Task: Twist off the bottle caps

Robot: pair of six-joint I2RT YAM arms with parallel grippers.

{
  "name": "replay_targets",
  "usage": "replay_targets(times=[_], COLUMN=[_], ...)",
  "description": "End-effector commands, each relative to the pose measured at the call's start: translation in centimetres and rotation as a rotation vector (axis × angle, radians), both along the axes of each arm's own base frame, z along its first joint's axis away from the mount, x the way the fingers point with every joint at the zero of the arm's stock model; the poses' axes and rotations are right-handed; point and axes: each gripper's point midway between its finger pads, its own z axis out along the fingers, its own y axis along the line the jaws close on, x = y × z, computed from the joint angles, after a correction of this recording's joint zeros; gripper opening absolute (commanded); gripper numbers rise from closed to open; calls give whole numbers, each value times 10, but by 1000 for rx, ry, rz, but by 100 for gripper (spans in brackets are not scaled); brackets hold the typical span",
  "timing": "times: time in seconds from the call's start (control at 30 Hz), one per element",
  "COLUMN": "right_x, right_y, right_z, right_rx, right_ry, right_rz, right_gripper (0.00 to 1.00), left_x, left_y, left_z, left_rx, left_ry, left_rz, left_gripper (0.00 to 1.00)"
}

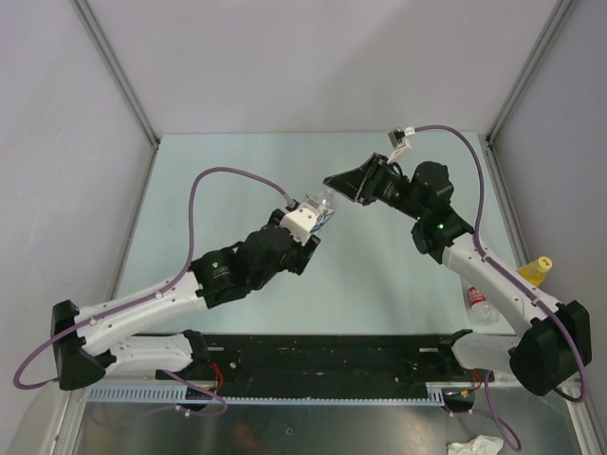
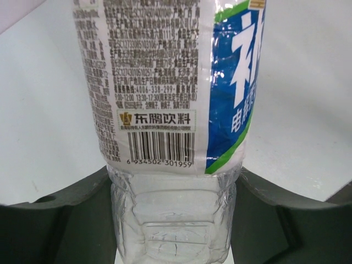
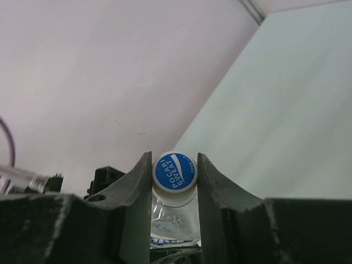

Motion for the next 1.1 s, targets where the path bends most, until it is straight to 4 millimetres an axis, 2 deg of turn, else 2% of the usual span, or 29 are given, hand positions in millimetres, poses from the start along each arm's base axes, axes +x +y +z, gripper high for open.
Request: replay_targets(times=[0.0, 0.33, 0.47, 0.63, 0.9, 1.07], right_x=[-56, -103, -123, -143, -169, -174], right_y=[4, -1, -3, -11, -20, -23], right_z=[56, 69, 73, 81, 83, 86], right_rx=[67, 77, 76, 82, 89, 110], right_ry=[-277, -445, -511, -590, -670, -696], right_rz=[190, 373, 469, 549, 697, 733], right_gripper=[0, 0, 0, 0, 0, 0], left_x=[-16, -60, -88, -115, -159, -175], left_y=[-19, -41, -51, -48, -46, -47], left_z=[18, 59, 84, 117, 140, 152], left_rx=[-161, -386, -496, -645, -708, -715], left_ry=[0, -50, -59, -75, -27, 4], left_rz=[-113, -423, -613, -819, -1112, -1222], left_gripper=[0, 0, 0, 0, 0, 0])
